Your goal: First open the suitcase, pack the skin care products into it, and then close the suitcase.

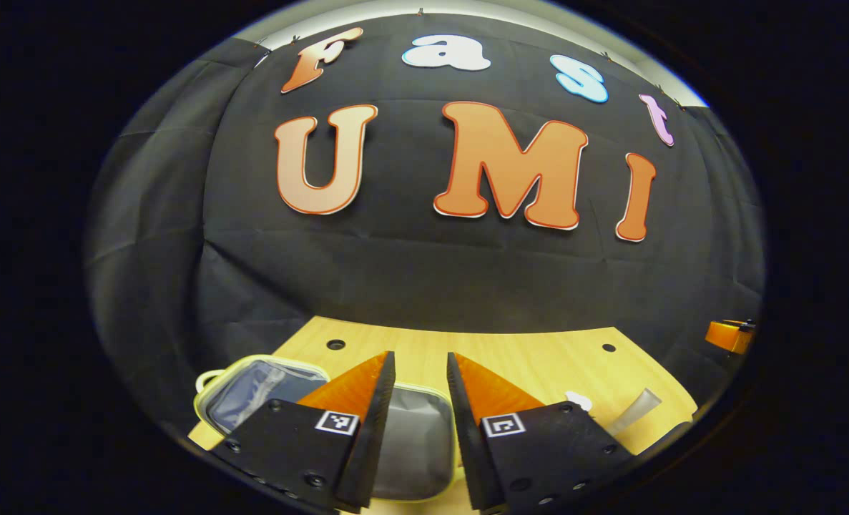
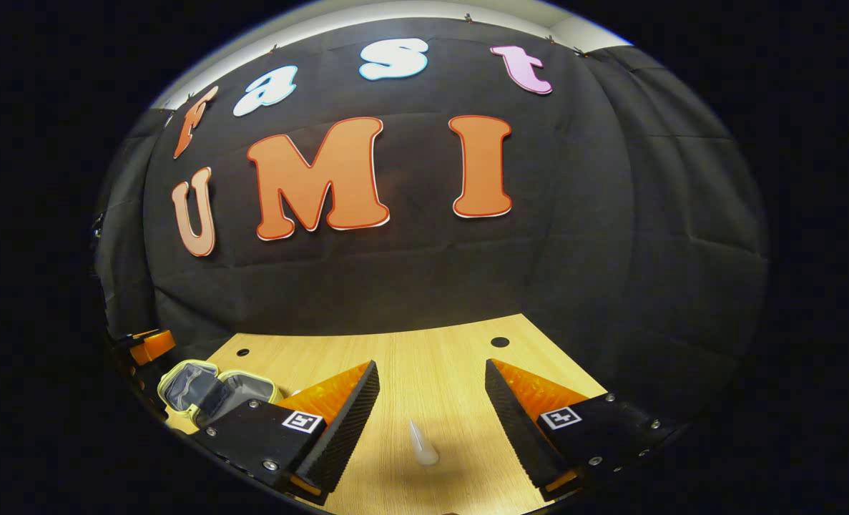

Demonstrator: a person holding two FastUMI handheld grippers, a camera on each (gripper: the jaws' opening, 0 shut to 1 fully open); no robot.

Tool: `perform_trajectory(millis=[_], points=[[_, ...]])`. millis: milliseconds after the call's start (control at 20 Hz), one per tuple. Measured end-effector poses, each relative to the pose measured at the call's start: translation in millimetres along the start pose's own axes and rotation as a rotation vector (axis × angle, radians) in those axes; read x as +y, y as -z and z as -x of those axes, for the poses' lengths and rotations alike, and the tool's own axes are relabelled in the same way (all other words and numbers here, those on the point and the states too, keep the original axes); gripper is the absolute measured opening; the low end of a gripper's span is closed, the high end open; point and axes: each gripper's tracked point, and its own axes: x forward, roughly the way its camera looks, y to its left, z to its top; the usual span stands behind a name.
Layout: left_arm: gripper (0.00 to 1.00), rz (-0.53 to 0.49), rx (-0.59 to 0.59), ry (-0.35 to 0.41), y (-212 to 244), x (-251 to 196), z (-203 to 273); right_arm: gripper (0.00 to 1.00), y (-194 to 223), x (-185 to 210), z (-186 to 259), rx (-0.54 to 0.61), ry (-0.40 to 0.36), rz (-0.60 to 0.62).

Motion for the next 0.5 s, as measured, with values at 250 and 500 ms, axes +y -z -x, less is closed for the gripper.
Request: perform_trajectory(millis=[250,500], points=[[0.92,-0.087,0.013,0.028,47.9,-45.5,2.0,0.95,14.5,-10.0,0.9,0.016,0.003,0.046],[0.92,-0.170,0.027,0.143,111.8,-107.1,7.1,0.95,39.8,-32.0,2.8,0.066,0.030,0.062]])
